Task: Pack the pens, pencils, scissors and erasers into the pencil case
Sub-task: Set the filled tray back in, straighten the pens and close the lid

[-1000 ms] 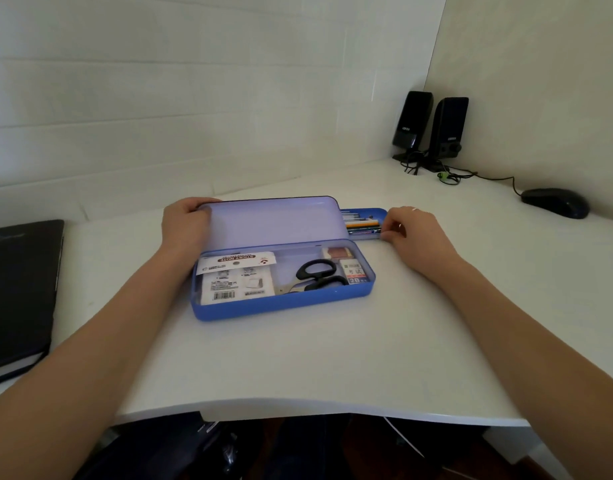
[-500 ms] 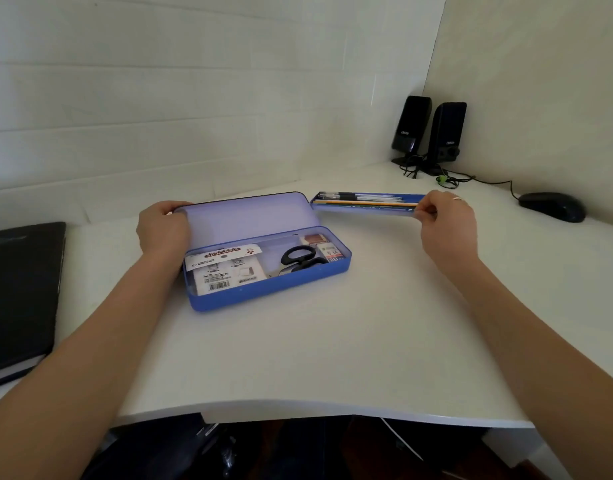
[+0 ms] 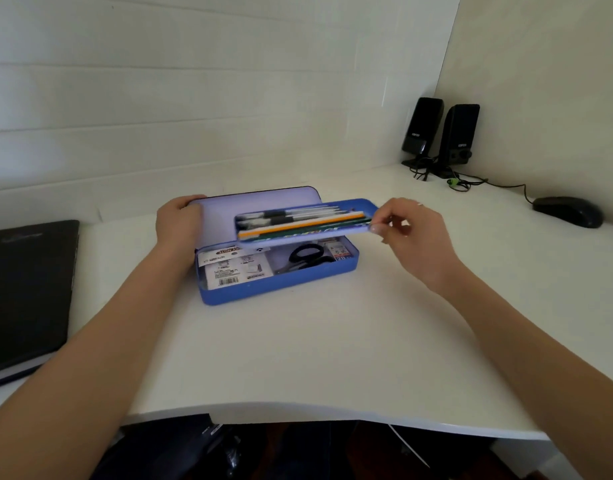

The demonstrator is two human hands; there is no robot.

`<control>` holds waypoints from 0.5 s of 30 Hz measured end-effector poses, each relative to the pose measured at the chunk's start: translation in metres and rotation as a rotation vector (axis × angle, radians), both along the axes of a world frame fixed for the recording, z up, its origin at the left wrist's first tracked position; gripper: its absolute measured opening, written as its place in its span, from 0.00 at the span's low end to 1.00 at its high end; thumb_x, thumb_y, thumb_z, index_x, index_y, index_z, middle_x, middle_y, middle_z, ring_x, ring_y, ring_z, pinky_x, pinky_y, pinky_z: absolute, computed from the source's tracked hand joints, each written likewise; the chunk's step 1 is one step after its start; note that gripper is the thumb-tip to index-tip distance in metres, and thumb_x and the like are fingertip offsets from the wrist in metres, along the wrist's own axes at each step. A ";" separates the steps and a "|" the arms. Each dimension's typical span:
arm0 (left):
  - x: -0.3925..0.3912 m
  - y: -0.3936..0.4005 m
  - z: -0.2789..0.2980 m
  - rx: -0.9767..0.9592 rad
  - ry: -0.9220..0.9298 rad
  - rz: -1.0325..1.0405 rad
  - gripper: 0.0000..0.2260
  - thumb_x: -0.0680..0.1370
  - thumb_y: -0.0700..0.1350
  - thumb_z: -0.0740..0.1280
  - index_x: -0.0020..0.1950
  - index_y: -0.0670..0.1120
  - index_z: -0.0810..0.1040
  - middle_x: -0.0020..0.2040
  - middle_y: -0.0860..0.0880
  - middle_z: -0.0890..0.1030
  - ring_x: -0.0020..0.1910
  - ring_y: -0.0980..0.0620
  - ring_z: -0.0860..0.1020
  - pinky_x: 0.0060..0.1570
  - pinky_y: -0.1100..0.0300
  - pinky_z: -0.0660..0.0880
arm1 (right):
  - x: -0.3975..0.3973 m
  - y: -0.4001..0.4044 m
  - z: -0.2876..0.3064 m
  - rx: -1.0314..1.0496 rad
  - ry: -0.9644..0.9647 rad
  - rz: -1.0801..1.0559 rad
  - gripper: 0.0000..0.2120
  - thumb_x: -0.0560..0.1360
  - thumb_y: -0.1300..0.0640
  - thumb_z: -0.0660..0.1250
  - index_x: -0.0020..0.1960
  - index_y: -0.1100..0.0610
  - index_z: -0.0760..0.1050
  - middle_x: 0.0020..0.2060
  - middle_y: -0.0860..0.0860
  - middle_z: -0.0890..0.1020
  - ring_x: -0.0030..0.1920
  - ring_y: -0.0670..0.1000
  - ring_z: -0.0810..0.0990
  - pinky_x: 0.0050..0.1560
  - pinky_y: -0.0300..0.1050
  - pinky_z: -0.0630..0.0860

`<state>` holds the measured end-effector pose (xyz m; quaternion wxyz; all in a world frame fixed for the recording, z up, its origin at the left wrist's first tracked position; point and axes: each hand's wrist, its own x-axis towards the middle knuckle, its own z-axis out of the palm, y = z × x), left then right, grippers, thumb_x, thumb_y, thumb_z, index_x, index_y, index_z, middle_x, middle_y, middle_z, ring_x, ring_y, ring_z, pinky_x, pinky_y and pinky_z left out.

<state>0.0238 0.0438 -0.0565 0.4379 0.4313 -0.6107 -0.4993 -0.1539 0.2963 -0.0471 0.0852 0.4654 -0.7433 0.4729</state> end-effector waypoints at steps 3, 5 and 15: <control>-0.004 0.001 0.004 0.161 0.143 -0.039 0.07 0.76 0.39 0.60 0.48 0.44 0.78 0.49 0.46 0.76 0.43 0.50 0.74 0.38 0.62 0.71 | 0.016 -0.003 0.001 0.054 0.049 0.104 0.06 0.71 0.66 0.70 0.38 0.58 0.77 0.33 0.42 0.76 0.35 0.45 0.69 0.38 0.31 0.67; -0.003 0.000 0.004 0.232 0.200 -0.038 0.07 0.76 0.41 0.61 0.39 0.47 0.74 0.42 0.47 0.75 0.42 0.48 0.73 0.40 0.59 0.71 | 0.021 -0.002 0.000 0.099 0.046 0.162 0.04 0.70 0.65 0.71 0.38 0.59 0.78 0.33 0.44 0.76 0.33 0.45 0.67 0.38 0.30 0.65; -0.010 0.017 0.004 0.299 0.291 -0.211 0.08 0.79 0.47 0.61 0.41 0.49 0.74 0.40 0.51 0.78 0.36 0.55 0.75 0.37 0.62 0.73 | 0.018 0.005 0.002 0.262 -0.067 0.297 0.07 0.69 0.67 0.72 0.36 0.57 0.79 0.31 0.46 0.76 0.32 0.42 0.70 0.35 0.28 0.66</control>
